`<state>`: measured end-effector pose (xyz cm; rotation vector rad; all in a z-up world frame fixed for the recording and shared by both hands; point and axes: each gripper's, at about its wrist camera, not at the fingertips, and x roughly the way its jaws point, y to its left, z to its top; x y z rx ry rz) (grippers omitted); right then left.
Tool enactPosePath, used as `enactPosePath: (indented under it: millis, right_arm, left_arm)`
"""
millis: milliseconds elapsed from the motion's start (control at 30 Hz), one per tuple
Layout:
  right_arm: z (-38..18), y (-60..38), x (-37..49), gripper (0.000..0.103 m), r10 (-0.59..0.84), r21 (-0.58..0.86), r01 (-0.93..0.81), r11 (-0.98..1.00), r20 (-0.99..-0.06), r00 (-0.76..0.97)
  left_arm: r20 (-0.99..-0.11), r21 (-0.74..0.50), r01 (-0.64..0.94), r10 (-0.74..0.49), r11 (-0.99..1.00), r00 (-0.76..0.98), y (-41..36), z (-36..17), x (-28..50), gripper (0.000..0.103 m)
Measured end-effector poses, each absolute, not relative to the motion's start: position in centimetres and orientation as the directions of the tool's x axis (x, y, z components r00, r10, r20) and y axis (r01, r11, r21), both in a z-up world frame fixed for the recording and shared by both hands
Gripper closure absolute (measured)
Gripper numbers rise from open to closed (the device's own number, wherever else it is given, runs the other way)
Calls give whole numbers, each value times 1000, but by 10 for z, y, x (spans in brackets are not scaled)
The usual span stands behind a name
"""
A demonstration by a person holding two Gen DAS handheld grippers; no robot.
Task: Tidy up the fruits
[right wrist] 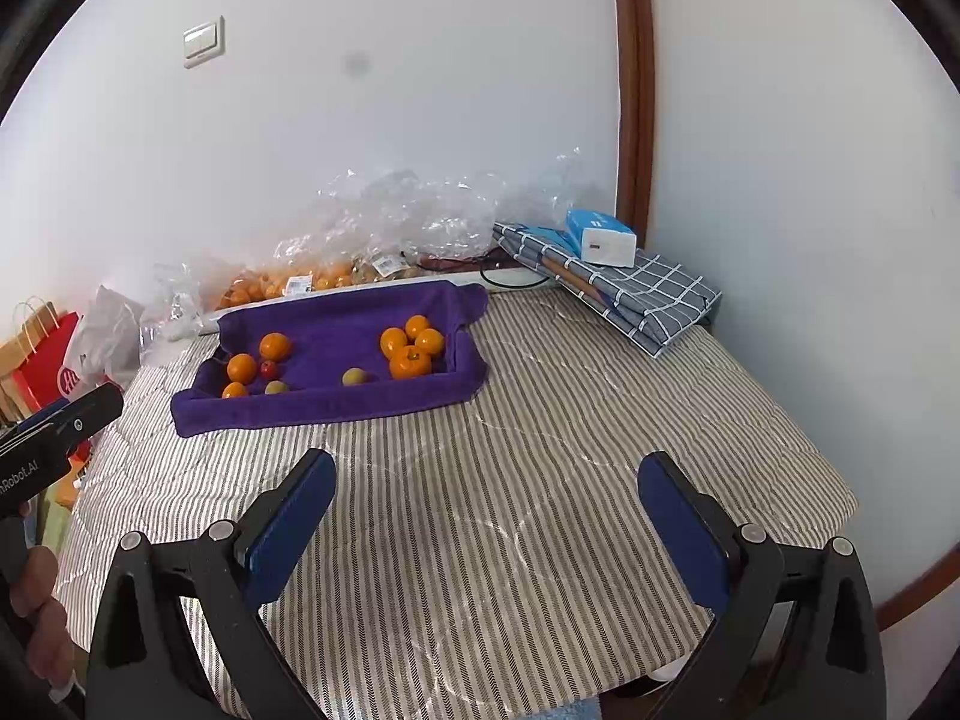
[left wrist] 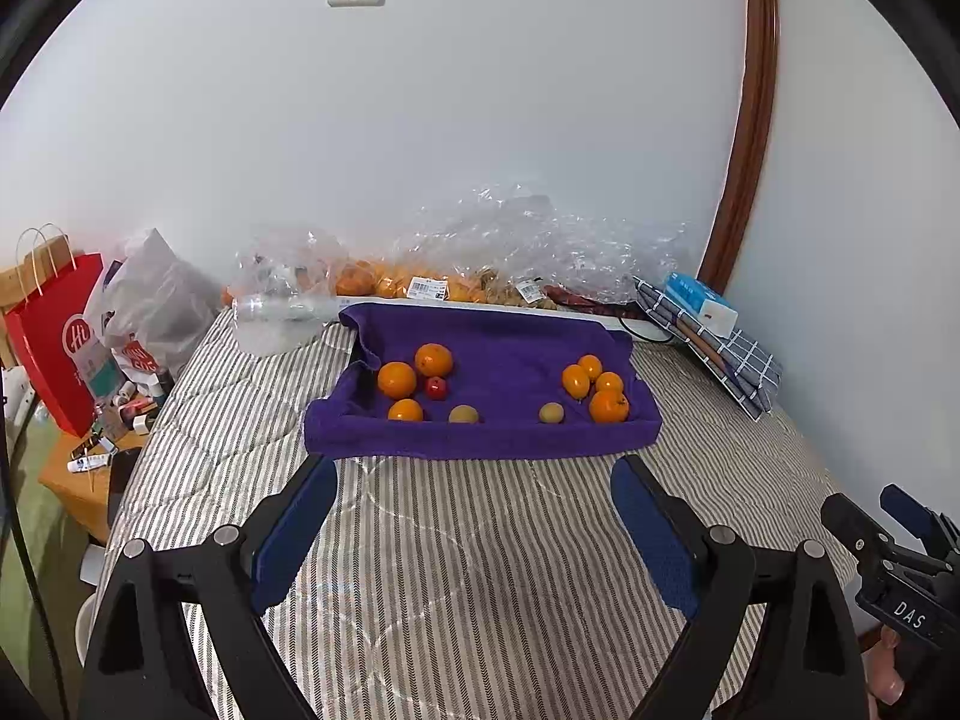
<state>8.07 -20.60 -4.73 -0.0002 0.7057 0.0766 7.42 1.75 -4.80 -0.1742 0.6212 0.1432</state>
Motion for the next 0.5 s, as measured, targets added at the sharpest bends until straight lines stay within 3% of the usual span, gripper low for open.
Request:
enactPosePath:
  millis: [500]
  right_arm:
    - [-46, -208, 81, 3, 59, 19, -61, 998, -645, 762]
  left_arm:
    - [-588, -120, -184, 79, 976, 805, 19, -48, 74, 10]
